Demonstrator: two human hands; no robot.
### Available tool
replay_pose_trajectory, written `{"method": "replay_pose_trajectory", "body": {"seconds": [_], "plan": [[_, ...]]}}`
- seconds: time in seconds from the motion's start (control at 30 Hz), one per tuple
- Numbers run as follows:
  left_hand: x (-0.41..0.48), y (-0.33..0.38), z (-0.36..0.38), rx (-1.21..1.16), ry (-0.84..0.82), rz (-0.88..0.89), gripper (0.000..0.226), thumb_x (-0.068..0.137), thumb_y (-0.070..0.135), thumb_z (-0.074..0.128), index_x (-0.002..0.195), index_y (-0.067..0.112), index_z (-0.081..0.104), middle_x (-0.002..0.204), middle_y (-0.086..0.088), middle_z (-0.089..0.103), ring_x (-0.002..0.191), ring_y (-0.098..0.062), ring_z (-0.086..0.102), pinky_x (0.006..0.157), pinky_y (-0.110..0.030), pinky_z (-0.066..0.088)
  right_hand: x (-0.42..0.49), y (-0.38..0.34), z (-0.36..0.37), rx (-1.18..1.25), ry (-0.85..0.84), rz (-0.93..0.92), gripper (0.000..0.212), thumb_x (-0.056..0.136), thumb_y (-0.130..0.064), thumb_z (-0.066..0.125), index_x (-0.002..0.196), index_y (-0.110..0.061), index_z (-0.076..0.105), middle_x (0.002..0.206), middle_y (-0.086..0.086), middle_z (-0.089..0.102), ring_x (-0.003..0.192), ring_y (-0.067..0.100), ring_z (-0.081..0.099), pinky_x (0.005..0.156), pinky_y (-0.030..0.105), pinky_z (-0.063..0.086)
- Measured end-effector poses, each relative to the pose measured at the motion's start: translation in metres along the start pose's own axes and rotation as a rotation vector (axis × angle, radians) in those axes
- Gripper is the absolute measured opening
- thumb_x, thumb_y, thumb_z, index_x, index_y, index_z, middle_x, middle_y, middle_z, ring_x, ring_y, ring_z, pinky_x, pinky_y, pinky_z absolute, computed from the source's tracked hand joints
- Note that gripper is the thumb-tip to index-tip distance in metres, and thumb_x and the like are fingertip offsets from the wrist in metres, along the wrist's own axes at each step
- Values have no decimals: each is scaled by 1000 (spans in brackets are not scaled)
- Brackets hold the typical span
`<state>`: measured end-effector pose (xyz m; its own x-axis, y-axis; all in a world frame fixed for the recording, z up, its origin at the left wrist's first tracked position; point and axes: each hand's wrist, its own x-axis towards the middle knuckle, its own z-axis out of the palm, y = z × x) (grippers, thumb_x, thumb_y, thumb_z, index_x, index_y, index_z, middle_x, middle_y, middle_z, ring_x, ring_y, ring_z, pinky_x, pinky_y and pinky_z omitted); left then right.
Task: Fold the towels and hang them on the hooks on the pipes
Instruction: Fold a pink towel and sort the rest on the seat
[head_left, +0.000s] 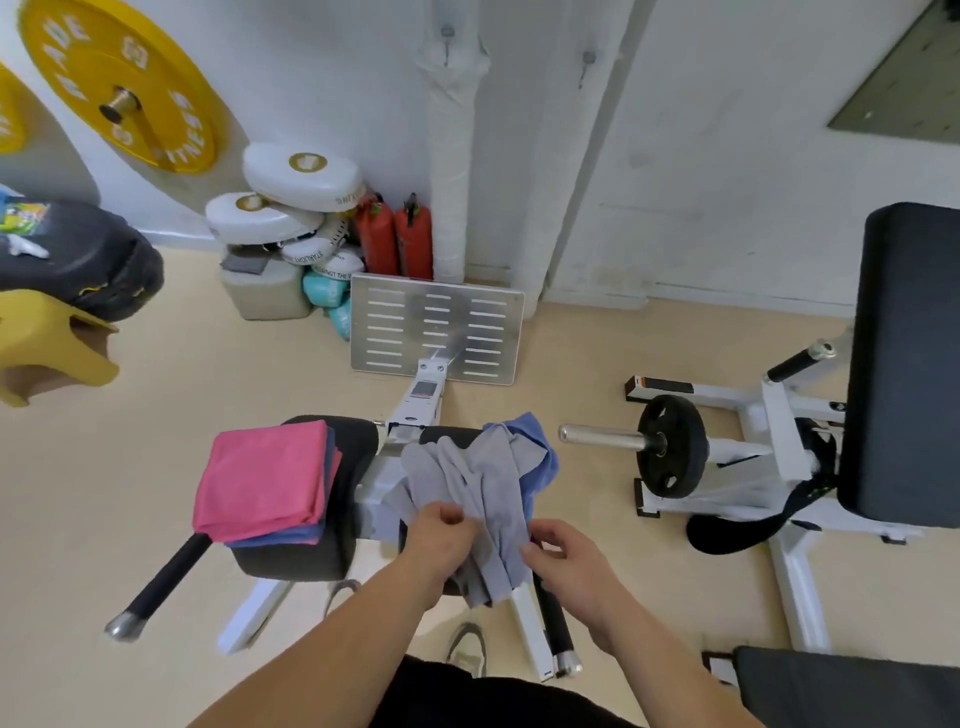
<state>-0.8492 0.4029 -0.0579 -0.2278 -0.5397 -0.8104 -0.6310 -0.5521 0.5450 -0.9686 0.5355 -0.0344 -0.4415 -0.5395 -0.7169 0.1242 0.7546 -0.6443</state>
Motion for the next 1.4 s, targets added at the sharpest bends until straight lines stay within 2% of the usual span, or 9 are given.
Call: {"method": "replay_pose_trajectory", "body": {"seconds": [0.13,0.33,0.6,0.7,0.87,1.03,1.17,1.27,1.4], "plan": [[4,-9,3,-166,18,-62,39,89,25,71,122,24,52,116,-11,64,98,-31,64,86,-50,59,3,-2,3,16,-155,38,42,101,-30,60,141,-34,50,137,-13,56,119,3,56,107,32,44],[-15,-1,14,-280,-13,-86,11,97,14,60,87,11,62,81,-11,58,71,-24,52,65,-32,49,-8,11,3,180,-174,99,33,103,-33,59,136,-36,56,129,-17,64,118,0,59,101,36,50],[-94,34,-10,-272,-97,242,43,91,17,58,103,58,63,110,1,67,101,-21,64,79,-38,58,-22,5,1,292,-46,23,27,99,-25,66,125,-32,62,109,3,77,109,23,72,95,42,57],[-133,51,-30,-179,-122,426,49,92,13,58,112,57,65,105,2,71,91,-10,66,76,-24,57,-36,-14,-2,388,-21,-40,30,99,-24,68,126,-31,61,101,3,79,103,21,74,88,38,58],[-187,74,-60,68,-210,701,33,96,22,58,97,51,72,97,-1,70,85,-5,60,80,-22,49,-76,-66,-23,220,59,-504,65,92,-13,76,137,-52,50,137,-24,57,126,-7,55,91,16,49],[-205,81,-68,185,-179,828,19,97,21,62,90,31,77,85,20,71,80,6,63,71,-10,46,-120,-113,-44,-174,-153,-859,55,87,7,71,126,-31,69,150,-18,52,144,1,44,115,31,39],[-209,82,-76,250,-109,940,22,95,15,63,92,33,75,93,13,71,89,0,65,75,-16,52,-138,-128,-57,-128,-211,-833,15,86,-9,81,90,-18,70,117,-6,74,116,10,67,101,36,52],[-212,85,-76,220,-67,1012,27,94,7,63,92,30,75,92,12,70,83,3,64,73,-10,48,-141,-129,-58,-102,-137,-820,23,84,-31,81,75,-19,64,78,5,69,74,16,62,69,31,49],[-207,85,-70,183,-119,1014,20,99,13,61,95,28,74,84,5,74,74,-10,66,68,-25,53,-150,-129,-61,2,-183,-787,24,84,-27,76,71,-16,60,63,4,57,60,15,50,55,27,40]]}}
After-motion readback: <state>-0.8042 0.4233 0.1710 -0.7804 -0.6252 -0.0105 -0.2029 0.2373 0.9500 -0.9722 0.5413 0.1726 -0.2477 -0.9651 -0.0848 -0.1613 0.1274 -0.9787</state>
